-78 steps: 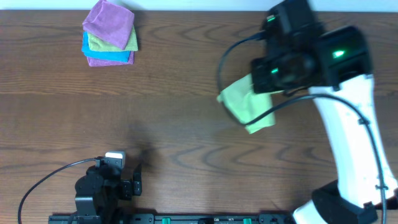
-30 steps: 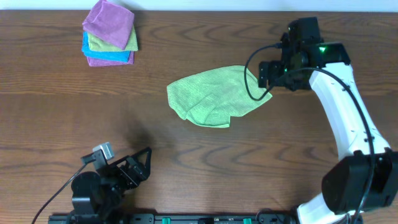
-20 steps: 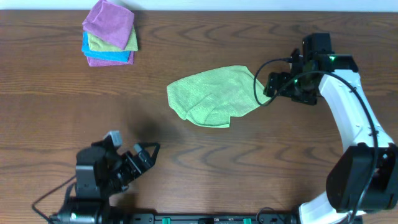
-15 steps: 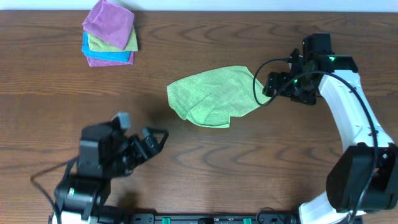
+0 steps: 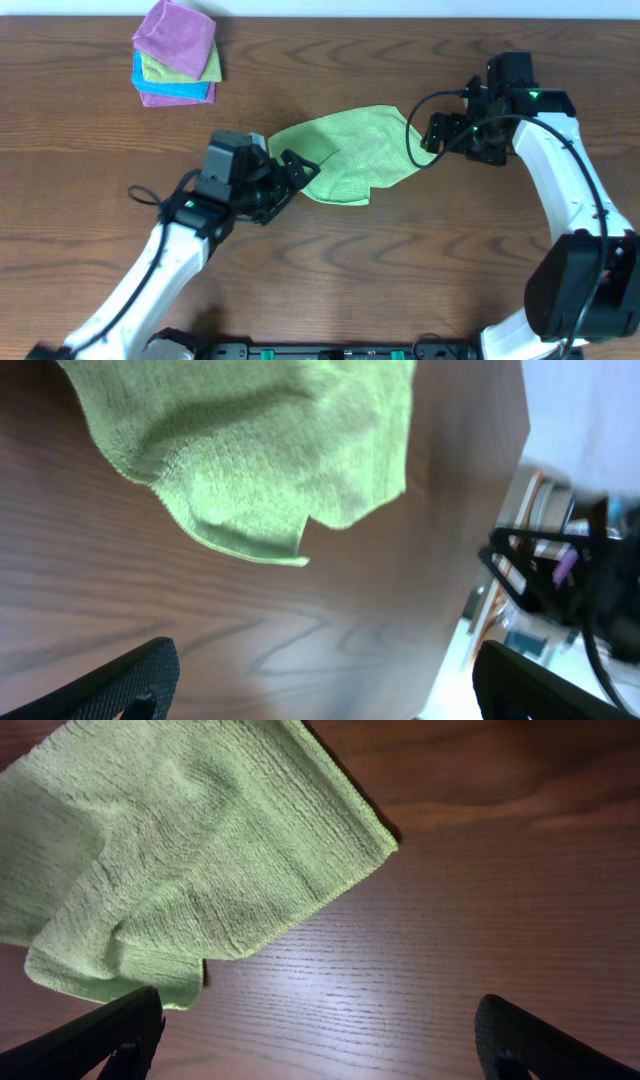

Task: Fold the cloth
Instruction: 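Reach the left gripper to the cloth's left edge, then grasp the cloth's left edge with the left gripper, right holds its corner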

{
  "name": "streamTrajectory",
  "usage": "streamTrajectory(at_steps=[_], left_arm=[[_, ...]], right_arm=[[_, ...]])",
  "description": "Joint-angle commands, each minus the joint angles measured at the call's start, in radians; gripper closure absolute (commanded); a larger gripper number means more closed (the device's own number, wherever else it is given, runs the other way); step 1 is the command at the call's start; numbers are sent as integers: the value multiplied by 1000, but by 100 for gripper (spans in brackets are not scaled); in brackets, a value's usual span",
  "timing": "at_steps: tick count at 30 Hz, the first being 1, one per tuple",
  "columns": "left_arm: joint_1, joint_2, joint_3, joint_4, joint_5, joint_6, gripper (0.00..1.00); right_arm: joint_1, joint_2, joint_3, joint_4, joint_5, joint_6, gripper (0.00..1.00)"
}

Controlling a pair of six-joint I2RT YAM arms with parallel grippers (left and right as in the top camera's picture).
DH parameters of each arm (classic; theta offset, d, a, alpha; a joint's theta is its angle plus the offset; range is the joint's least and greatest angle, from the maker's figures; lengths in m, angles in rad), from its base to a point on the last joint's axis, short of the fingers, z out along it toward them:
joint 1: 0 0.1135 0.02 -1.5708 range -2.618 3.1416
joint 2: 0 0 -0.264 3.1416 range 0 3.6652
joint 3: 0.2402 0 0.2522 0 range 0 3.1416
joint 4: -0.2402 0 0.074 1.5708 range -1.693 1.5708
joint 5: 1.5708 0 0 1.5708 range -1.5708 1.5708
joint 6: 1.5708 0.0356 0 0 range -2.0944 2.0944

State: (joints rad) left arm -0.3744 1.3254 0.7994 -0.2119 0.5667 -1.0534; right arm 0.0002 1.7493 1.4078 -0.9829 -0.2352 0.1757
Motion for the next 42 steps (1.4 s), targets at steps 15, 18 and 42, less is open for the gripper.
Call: streamTrajectory(at_steps=[15, 18, 42], left_arm=[[-261, 338, 8, 278, -124, -499, 5], [-286, 359, 8, 279, -170, -561, 5], [-320, 503, 8, 448, -309, -679, 34]], right_arm=[[-8, -8, -3, -20, -9, 10, 1], [-8, -8, -3, -27, -9, 10, 1], [-8, -8, -3, -45, -61, 10, 1]])
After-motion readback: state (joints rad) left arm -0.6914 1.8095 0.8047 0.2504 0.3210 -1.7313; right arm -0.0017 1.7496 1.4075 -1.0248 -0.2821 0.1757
